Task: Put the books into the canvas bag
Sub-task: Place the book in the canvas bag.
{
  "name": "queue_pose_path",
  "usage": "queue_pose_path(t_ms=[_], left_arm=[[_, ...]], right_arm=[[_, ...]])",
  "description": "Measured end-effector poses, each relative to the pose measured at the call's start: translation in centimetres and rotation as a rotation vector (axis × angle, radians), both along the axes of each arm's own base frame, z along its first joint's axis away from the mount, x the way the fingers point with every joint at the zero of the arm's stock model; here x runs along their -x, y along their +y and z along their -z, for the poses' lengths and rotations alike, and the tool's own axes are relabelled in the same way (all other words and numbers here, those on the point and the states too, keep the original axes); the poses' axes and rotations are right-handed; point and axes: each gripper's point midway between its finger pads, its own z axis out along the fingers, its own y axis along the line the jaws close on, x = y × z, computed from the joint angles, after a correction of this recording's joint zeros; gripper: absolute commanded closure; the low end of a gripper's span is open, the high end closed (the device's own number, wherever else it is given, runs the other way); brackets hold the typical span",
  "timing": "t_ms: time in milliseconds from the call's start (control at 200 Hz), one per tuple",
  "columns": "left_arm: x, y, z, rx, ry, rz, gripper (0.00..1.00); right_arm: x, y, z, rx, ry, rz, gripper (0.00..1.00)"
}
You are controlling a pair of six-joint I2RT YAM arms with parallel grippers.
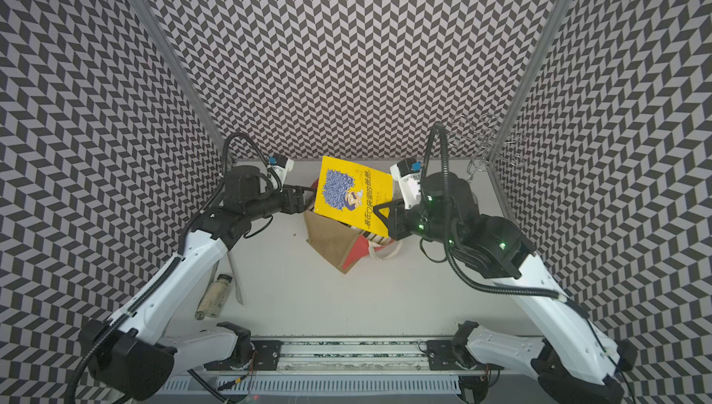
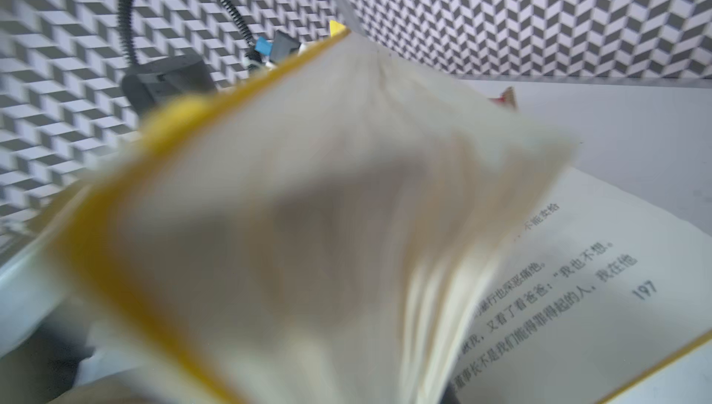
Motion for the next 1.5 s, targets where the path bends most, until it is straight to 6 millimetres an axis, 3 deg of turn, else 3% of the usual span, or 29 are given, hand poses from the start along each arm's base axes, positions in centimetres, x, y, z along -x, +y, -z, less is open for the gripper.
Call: queue_pose_path(t_ms=[125,305,391,576,926,1132,1242,1502], left_arm=[[-1.0,0.1,1.9,-0.021,0.045,-0.011,0.39],[-1.8,0.7,2.6,-0.034,0.051,-0.026,0.61],[-2.0,0.8,3.0,-0.035,0.062,-0.034,0.70],[-2.4,1.1,3.2,-0.035,0.059,-0.041,0.90],[-2.7,1.9,3.2,-0.010,0.067,-0.047,0.97],[-2.7,2.0,3.2,0.008,0.071,-0.035,0.98],[-2.7,2.1,3.3,0.018,0.073,-0.030,0.98],[-2.7,2.2,3.3,0.029,0.073,-0.031,1.00]], right_arm=[[-2.1,-1.3,2.4,0.074,0.029,0.100,1.00],[-3.9,-3.0,7.3,0.148,0.116,0.173,1.00],[-4.5,-2.6,8.8,0.166,0.156,0.173,1.00],[-5.2,-0.8,10.0,0.163,0.209,0.150,1.00],[-4.3,3.1,10.5,0.218,0.252,0.218,0.84],[-4.3,3.6,11.3,0.220,0.282,0.280,0.74],[-4.6,3.4,11.2,0.221,0.277,0.301,0.54],[-6.8,5.8,10.4,0.208,0.218,0.289,0.43]])
